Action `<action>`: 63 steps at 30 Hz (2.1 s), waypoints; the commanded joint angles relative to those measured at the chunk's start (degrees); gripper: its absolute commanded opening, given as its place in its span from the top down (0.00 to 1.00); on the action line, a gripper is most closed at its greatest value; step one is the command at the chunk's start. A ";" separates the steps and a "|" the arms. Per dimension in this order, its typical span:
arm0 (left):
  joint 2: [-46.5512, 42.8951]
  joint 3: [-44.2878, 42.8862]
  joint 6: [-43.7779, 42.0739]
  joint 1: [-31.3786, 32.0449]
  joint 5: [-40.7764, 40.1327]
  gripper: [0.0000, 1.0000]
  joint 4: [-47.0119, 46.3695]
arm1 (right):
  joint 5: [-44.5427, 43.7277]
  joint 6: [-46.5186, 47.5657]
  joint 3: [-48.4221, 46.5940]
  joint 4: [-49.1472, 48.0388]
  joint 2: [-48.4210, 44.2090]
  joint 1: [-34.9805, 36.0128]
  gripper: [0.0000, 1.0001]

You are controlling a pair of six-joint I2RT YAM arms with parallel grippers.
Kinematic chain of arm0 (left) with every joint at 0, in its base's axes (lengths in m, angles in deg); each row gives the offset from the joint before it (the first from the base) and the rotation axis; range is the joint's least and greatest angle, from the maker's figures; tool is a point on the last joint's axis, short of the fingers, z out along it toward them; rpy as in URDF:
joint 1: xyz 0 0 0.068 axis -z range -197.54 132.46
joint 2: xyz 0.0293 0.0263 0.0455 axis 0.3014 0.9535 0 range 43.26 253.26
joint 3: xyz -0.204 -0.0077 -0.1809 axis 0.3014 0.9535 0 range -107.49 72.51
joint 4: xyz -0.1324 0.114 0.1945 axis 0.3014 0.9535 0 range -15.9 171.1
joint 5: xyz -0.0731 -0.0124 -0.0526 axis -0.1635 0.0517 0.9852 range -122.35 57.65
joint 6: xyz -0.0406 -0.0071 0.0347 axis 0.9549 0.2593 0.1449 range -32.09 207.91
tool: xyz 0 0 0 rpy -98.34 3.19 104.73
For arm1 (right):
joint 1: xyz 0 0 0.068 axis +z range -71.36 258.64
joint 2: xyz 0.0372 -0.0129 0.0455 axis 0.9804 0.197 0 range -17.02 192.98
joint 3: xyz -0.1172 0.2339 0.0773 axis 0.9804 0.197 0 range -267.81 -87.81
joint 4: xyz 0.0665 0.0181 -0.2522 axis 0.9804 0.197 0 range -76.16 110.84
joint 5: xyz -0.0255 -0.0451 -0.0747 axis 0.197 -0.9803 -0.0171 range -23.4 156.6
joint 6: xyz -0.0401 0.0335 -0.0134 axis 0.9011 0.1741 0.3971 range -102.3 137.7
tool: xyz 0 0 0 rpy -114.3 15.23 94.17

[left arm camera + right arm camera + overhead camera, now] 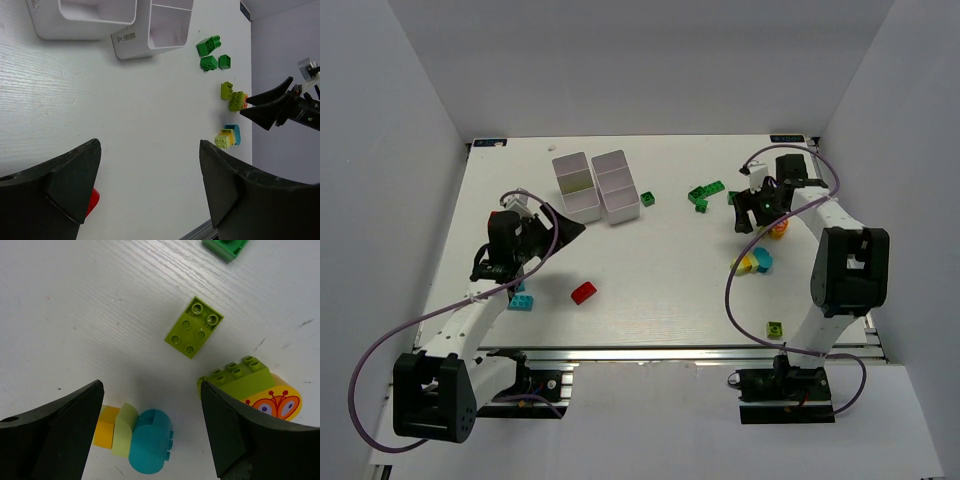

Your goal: Sort the legos into containers by color

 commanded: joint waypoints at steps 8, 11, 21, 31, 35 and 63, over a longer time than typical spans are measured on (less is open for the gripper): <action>-1.62 0.99 1.16 -0.04 0.41 0.11 -3.30 | -7.62 -16.33 -4.99 -7.71 6.09 0.63 0.24; -1.80 1.70 1.60 -0.04 -0.04 0.11 -3.22 | -9.28 -17.21 -6.22 -8.24 7.94 1.07 0.27; -1.53 0.91 1.78 -0.04 -0.91 0.11 -2.34 | -12.28 -17.65 -6.66 -9.56 12.43 2.66 0.40; -2.59 1.61 2.22 -0.04 -1.53 0.11 -2.60 | -9.83 -14.23 -7.98 -8.24 10.51 3.71 0.84; -4.78 2.05 2.30 -0.04 -3.45 0.11 -2.08 | 4.88 -4.85 -10.51 -5.98 5.50 7.56 1.00; -24.82 -2.08 -1.30 -0.39 -29.83 0.03 28.51 | 5.30 9.43 -42.42 -36.01 27.54 43.26 1.00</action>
